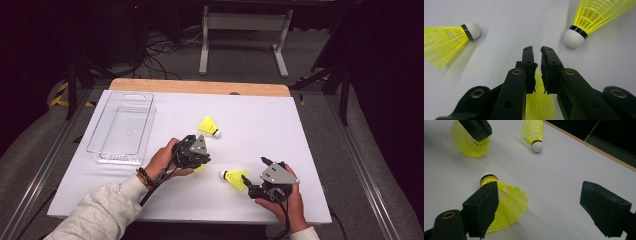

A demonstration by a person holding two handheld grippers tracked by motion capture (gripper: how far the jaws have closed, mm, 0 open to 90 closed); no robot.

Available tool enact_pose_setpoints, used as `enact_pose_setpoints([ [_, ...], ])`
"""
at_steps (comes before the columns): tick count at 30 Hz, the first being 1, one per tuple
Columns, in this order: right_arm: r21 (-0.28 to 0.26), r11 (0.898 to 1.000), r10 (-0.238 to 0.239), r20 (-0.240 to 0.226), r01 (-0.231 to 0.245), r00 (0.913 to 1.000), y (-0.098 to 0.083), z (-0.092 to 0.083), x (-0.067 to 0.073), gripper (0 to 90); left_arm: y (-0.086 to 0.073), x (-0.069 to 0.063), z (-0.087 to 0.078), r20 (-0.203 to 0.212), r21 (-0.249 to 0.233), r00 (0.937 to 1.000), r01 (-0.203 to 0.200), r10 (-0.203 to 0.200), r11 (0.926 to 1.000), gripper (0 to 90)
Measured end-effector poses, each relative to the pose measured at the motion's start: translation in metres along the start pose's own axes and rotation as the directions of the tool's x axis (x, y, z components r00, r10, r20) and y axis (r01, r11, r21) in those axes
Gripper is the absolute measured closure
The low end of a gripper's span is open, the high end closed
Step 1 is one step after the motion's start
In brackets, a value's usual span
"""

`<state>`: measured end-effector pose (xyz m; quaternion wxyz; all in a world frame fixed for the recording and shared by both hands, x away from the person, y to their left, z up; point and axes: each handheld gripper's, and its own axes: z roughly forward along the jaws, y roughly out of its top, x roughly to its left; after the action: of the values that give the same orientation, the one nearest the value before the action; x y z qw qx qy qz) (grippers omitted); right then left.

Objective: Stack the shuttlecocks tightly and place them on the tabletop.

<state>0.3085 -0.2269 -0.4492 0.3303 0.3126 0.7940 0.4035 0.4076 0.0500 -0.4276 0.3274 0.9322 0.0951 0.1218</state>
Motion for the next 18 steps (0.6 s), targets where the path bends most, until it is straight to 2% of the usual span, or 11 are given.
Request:
enact_pose_setpoints([
  [2,0.001,1.000,-0.003,-0.001,0.003,1.0000,0.000,0.000,0.000,16.4,-0.001,0.002,-0.004,0.006,-0.028,0.9999,0.015,-0.015,0.9995,79.3],
  [5,0.000,1.000,-0.002,-0.002,0.002,1.0000,0.000,0.000,0.000,16.4,-0.001,0.005,-0.009,0.003,-0.034,0.9998,0.020,-0.020,0.9992,78.9],
  [6,0.001,1.000,0.000,-0.003,0.000,1.0000,0.000,0.000,0.000,16.4,-0.003,0.007,-0.013,0.012,-0.053,0.9994,0.034,-0.034,0.9980,76.6],
  [9,0.003,1.000,-0.001,-0.004,0.001,1.0000,0.000,0.000,0.000,16.4,-0.004,0.010,-0.015,0.014,-0.057,0.9994,0.031,-0.031,0.9979,77.5],
  [12,0.004,1.000,-0.001,-0.006,0.001,1.0000,0.000,0.000,0.000,16.4,-0.006,0.012,-0.018,0.012,-0.071,0.9989,0.046,-0.045,0.9964,75.2],
  [16,0.002,1.000,-0.001,-0.005,0.001,1.0000,0.000,0.000,0.000,16.4,-0.005,0.013,-0.024,0.016,-0.128,0.9984,0.056,-0.054,0.9902,73.1],
  [18,0.001,1.000,0.000,-0.006,0.000,1.0000,0.000,0.000,0.000,16.4,-0.004,0.012,-0.025,0.011,-0.139,0.9984,0.056,-0.055,0.9888,72.5],
])
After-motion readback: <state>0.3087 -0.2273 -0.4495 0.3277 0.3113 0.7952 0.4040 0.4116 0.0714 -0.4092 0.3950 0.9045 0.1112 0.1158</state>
